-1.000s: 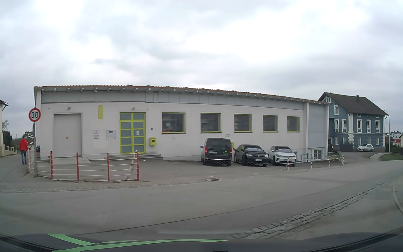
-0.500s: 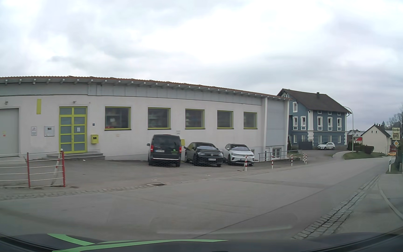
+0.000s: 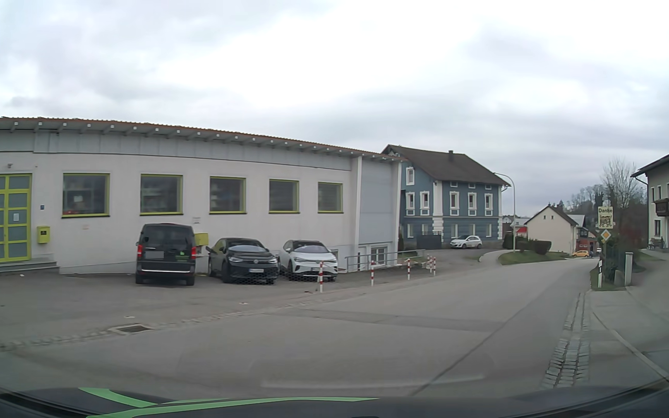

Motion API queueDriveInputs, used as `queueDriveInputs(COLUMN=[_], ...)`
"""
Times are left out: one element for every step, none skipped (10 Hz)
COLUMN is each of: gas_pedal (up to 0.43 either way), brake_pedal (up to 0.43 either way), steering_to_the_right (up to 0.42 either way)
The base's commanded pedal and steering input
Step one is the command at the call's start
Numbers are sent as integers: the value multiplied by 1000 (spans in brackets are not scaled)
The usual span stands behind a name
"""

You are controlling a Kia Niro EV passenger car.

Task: Follow the waypoints while adhering to traffic rules and regulations

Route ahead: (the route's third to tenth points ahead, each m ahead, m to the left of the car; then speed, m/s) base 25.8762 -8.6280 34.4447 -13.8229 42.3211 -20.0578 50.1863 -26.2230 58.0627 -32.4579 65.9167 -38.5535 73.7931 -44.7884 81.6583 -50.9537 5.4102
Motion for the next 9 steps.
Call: queueDriveInputs(gas_pedal=[110, 110, 118, 130, 138, 150, 150, 150, 150], brake_pedal=[0, 0, 0, 0, 0, 0, 0, 0, 0], steering_to_the_right=[280, 263, 244, 235, 228, 220, 211, 198, 187])
